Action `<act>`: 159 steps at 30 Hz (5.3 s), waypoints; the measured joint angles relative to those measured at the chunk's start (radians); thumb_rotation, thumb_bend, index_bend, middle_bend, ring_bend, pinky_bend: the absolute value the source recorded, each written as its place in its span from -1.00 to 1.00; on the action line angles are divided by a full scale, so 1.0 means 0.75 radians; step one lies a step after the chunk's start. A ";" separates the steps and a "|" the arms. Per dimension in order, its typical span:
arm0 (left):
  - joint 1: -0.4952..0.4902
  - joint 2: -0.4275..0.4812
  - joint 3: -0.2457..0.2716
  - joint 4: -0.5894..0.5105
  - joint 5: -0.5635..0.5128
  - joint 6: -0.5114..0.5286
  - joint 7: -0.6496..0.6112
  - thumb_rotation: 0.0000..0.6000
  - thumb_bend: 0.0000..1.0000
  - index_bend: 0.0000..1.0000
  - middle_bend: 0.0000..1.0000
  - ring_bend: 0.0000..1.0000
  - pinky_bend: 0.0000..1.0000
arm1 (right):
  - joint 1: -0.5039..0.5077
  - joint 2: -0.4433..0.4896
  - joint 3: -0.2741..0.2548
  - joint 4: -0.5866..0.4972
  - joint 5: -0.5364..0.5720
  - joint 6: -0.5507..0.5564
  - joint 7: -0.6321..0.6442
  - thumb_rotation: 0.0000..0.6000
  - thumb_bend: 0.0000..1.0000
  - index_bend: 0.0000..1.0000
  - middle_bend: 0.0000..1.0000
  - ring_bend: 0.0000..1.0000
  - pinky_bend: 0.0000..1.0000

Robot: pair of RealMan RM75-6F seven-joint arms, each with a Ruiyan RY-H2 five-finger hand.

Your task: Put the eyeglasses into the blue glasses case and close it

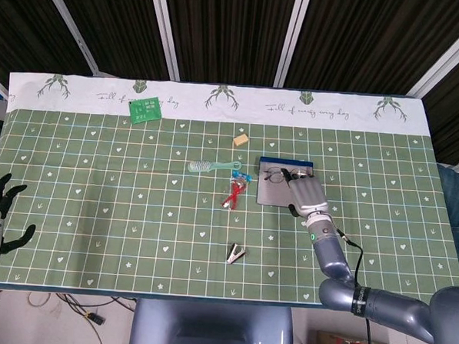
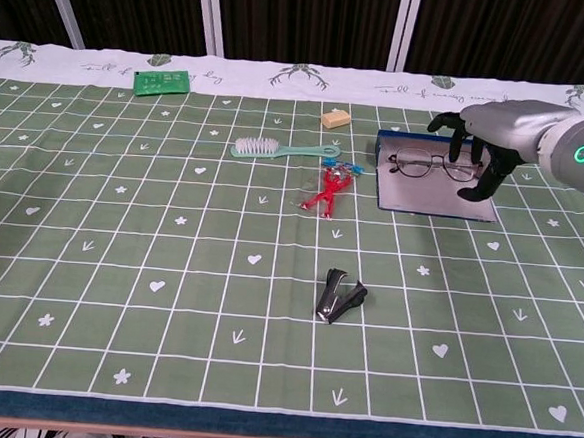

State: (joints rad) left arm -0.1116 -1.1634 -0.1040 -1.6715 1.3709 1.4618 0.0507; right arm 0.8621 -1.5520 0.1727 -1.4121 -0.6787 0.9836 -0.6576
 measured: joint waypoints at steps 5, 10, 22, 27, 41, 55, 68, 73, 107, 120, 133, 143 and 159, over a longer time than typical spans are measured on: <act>0.000 0.000 -0.003 -0.001 -0.008 -0.002 0.000 1.00 -0.43 -0.64 -1.00 -1.00 -1.00 | 0.014 0.004 0.005 -0.007 0.059 -0.015 -0.038 1.00 -0.22 -0.84 0.11 0.20 0.26; -0.001 0.000 -0.003 -0.003 -0.011 -0.004 0.007 1.00 -0.43 -0.64 -1.00 -1.00 -1.00 | 0.031 0.000 0.000 0.008 0.101 -0.032 -0.079 1.00 -0.22 -0.84 0.16 0.24 0.26; 0.000 0.001 -0.005 -0.005 -0.016 -0.006 0.008 1.00 -0.43 -0.64 -1.00 -1.00 -1.00 | 0.090 -0.037 -0.005 0.091 0.255 -0.075 -0.175 1.00 -0.21 -0.84 0.20 0.27 0.29; 0.000 0.001 -0.005 -0.006 -0.016 -0.006 0.009 1.00 -0.43 -0.64 -1.00 -1.00 -1.00 | 0.099 -0.046 -0.013 0.109 0.281 -0.084 -0.191 1.00 -0.06 -0.84 0.21 0.27 0.28; 0.000 0.002 -0.005 -0.007 -0.021 -0.009 0.010 1.00 -0.43 -0.64 -1.00 -1.00 -1.00 | 0.123 -0.061 -0.035 0.153 0.328 -0.116 -0.213 1.00 -0.04 -0.83 0.20 0.27 0.28; 0.000 0.003 -0.005 -0.009 -0.022 -0.009 0.010 1.00 -0.43 -0.64 -1.00 -1.00 -1.00 | 0.137 -0.071 -0.046 0.180 0.359 -0.131 -0.222 1.00 -0.03 -0.82 0.20 0.27 0.28; -0.001 0.004 -0.006 -0.008 -0.024 -0.011 0.009 1.00 -0.43 -0.64 -1.00 -1.00 -1.00 | 0.144 -0.085 -0.052 0.200 0.351 -0.141 -0.212 1.00 -0.03 -0.82 0.20 0.27 0.28; 0.000 0.004 -0.006 -0.009 -0.025 -0.011 0.008 1.00 -0.43 -0.64 -1.00 -1.00 -1.00 | 0.151 -0.090 -0.052 0.213 0.370 -0.147 -0.221 1.00 -0.03 -0.81 0.20 0.27 0.29; 0.000 0.010 -0.007 -0.019 -0.036 -0.019 0.011 1.00 -0.43 -0.64 -1.00 -1.00 -1.00 | 0.208 -0.146 -0.019 0.393 0.495 -0.210 -0.273 1.00 -0.03 -0.83 0.21 0.27 0.29; -0.002 0.016 -0.006 -0.025 -0.044 -0.028 0.010 1.00 -0.43 -0.64 -1.00 -1.00 -1.00 | 0.204 -0.142 -0.014 0.358 0.472 -0.175 -0.270 1.00 -0.03 -0.89 0.21 0.28 0.29; -0.001 0.015 -0.002 -0.030 -0.047 -0.030 0.025 1.00 -0.43 -0.64 -1.00 -1.00 -1.00 | 0.116 -0.056 -0.030 0.109 0.223 -0.023 -0.144 1.00 -0.49 -0.87 -0.38 -0.31 -0.33; 0.000 0.014 -0.001 -0.034 -0.050 -0.029 0.037 1.00 -0.43 -0.64 -1.00 -1.00 -1.00 | -0.024 -0.107 -0.087 0.106 -0.105 0.118 0.068 1.00 -0.54 -0.83 -0.56 -0.50 -0.46; -0.002 0.017 -0.002 -0.039 -0.064 -0.037 0.050 1.00 -0.43 -0.61 -1.00 -1.00 -1.00 | -0.091 -0.234 -0.063 0.301 -0.248 0.108 0.135 1.00 -0.35 -0.74 -0.55 -0.49 -0.46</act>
State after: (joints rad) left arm -0.1131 -1.1505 -0.1054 -1.7011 1.3225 1.4339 0.0885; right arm 0.7938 -1.7275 0.1257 -1.1866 -0.8650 1.0644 -0.5564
